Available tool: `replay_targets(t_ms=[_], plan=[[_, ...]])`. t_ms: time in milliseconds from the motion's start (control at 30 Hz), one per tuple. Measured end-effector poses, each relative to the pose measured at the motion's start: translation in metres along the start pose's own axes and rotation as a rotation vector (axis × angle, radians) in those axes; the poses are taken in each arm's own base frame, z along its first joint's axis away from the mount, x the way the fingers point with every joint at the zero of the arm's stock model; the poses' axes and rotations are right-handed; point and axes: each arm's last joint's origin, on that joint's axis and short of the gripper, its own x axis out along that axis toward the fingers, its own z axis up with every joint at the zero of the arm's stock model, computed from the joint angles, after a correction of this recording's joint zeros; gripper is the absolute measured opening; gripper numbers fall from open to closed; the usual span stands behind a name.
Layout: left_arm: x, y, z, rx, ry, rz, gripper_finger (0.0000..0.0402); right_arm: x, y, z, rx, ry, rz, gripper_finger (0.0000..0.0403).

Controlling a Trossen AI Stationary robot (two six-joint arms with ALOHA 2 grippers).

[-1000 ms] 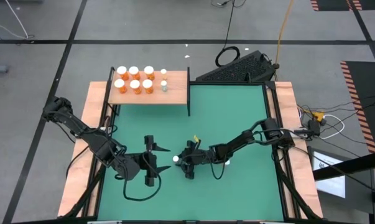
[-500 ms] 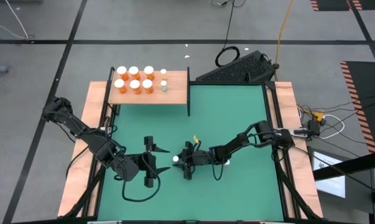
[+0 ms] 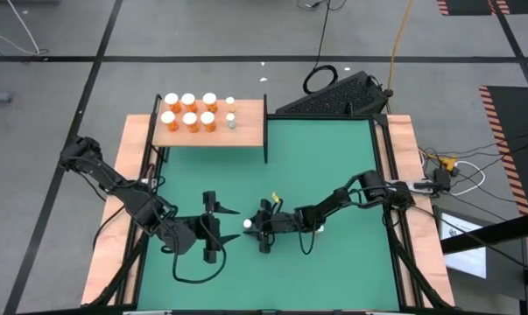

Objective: Pick and place medicine bottles onto shelf by color
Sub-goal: Put the small pink pill bottle on the shelf aligned with the other small yellow pill bottle

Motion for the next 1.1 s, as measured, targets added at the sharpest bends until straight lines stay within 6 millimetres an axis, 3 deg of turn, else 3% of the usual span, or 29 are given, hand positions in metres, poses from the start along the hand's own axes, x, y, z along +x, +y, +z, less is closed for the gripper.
replay_targets(t_ms=[267,567,800,1100], plan=[[0.0,0.0,0.0,-0.001,0.001,0.0,0.028,-0.004,-0.002,-0.01,-0.019,0.03,-0.022,0.0122],[0.0,0.0,0.0,-0.001,0.001,0.0,0.028,-0.019,-0.007,-0.026,0.008,-0.005,-0.04,0.0149],[0.0,0.0,0.0,0.006,0.001,0.0,0.028,-0.02,-0.008,-0.027,0.01,-0.017,-0.047,0.0153],[0.0,0.0,0.003,0.016,-0.024,-0.001,0.028,-0.02,-0.008,-0.027,0.012,-0.018,-0.053,0.0123]])
